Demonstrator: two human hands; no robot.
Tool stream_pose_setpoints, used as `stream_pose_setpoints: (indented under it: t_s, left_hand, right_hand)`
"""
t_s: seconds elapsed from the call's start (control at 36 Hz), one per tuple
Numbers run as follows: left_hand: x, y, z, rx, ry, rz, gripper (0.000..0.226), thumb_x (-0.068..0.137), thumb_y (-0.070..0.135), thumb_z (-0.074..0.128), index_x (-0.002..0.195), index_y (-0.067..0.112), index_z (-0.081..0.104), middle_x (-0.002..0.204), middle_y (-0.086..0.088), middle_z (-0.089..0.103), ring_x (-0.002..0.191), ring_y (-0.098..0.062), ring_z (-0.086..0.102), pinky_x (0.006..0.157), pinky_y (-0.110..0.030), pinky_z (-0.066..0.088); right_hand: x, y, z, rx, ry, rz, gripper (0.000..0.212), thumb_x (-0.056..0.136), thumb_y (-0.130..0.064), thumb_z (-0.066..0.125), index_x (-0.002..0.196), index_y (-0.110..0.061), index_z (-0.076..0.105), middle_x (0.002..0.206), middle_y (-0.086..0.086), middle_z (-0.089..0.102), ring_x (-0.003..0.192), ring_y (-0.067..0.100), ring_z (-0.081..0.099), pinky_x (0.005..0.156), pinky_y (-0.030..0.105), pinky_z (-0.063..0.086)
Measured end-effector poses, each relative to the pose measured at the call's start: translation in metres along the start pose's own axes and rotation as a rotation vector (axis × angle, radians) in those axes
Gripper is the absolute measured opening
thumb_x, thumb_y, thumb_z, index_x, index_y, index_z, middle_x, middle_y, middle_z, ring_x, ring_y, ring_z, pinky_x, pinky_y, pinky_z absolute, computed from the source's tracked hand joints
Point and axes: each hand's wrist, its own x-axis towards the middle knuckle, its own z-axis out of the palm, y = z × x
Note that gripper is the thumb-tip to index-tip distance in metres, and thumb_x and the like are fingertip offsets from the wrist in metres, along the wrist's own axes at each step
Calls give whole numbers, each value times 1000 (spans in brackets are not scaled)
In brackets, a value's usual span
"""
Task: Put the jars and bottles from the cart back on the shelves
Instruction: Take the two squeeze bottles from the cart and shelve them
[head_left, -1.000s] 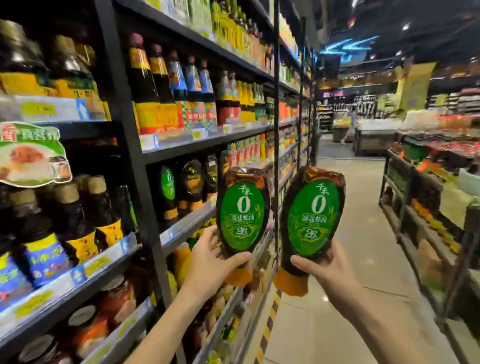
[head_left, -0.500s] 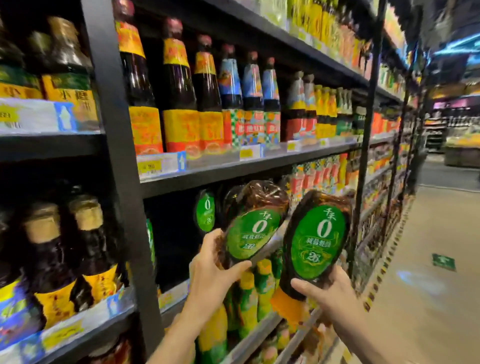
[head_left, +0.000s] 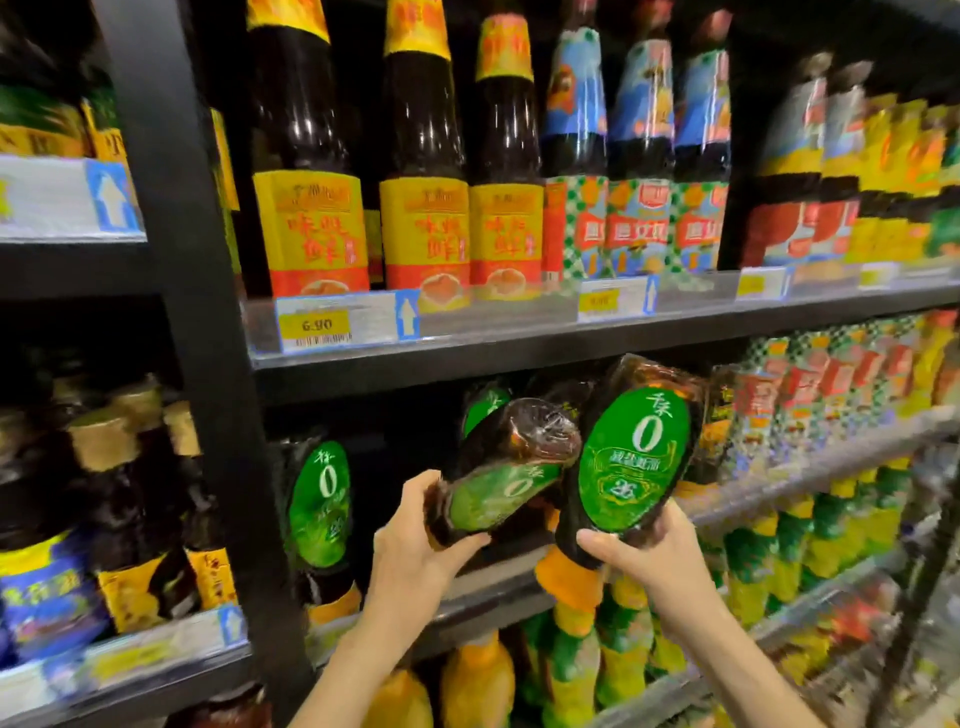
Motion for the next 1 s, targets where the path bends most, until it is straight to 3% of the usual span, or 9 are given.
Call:
stream_pose_setpoints:
  t_s: [0.06, 0.11, 0.22, 0.31, 0.47, 0.61, 0.72, 0.83, 1.0]
  left_hand:
    - [-1, -4, -1, 25, 22, -30, 71, 63, 26, 85, 111, 47, 36, 105, 21, 58, 103, -3, 60, 90, -31, 53]
    - [-3, -6, -2, 51, 56, -58, 72, 62, 25, 86, 108, 49, 35, 105, 21, 57, 102, -4, 60, 90, -32, 53]
    - [-8, -7, -2, 92, 119, -140, 70, 61, 24, 86, 105, 48, 36, 105, 16, 59, 102, -7, 60, 90, -33, 52]
    - [-9, -7, -4, 79, 135, -192, 70, 61, 24, 87, 114, 34, 42, 107, 11, 61, 103, -8, 61, 91, -37, 52]
    - [-13, 2, -1, 56, 217, -256, 76, 59, 18, 87, 122, 16, 45, 109, 16, 60, 102, 3, 59, 90, -25, 51]
    - [-19, 7, -3, 39, 244, -283, 77, 59, 16, 87, 123, 18, 44, 111, 16, 59, 101, 9, 57, 87, -14, 48]
    - [-20, 12, -3, 43, 250, -271, 71, 59, 15, 87, 115, 26, 44, 109, 16, 59, 100, 10, 57, 83, -11, 48]
    - [-18, 14, -5, 55, 252, -258, 67, 59, 11, 87, 105, 35, 44, 105, 16, 60, 99, 11, 57, 78, -7, 47]
    - [-13, 7, -5, 49, 202, -260, 66, 60, 11, 87, 108, 27, 45, 107, 14, 60, 98, 12, 57, 79, -7, 47]
  right_hand:
    - [13, 4, 2, -1, -55, -3, 81, 36, -37, 92, 109, -23, 59, 101, -13, 72, 93, 5, 68, 70, 15, 53]
    - [25, 11, 4, 2, -102, -5, 74, 43, -28, 88, 111, -24, 58, 103, -12, 72, 97, 6, 67, 73, 17, 55]
    - [43, 17, 8, -6, -187, 3, 83, 38, -34, 93, 112, -22, 58, 102, -10, 72, 97, 6, 67, 72, 17, 55]
    - [54, 16, 14, 3, -247, -18, 72, 44, -23, 88, 109, -25, 58, 100, -10, 71, 93, 1, 66, 71, 15, 53]
    - [76, 25, 20, -45, -303, -54, 70, 46, -14, 91, 109, -19, 59, 100, -7, 70, 92, 2, 66, 77, 18, 55]
    - [87, 41, 27, -85, -368, -50, 78, 41, -25, 94, 111, -12, 61, 99, -3, 72, 93, 7, 67, 76, 17, 54]
    - [91, 53, 32, -132, -428, -43, 73, 50, -16, 91, 115, -13, 58, 105, -3, 69, 97, 5, 65, 80, 17, 54]
    - [91, 57, 37, -177, -476, -64, 72, 54, -9, 89, 114, -19, 52, 105, -10, 63, 97, -4, 57, 68, 3, 47]
    - [100, 63, 42, -274, -529, -39, 74, 51, -18, 91, 114, -19, 52, 107, -8, 63, 100, 3, 59, 72, 9, 45]
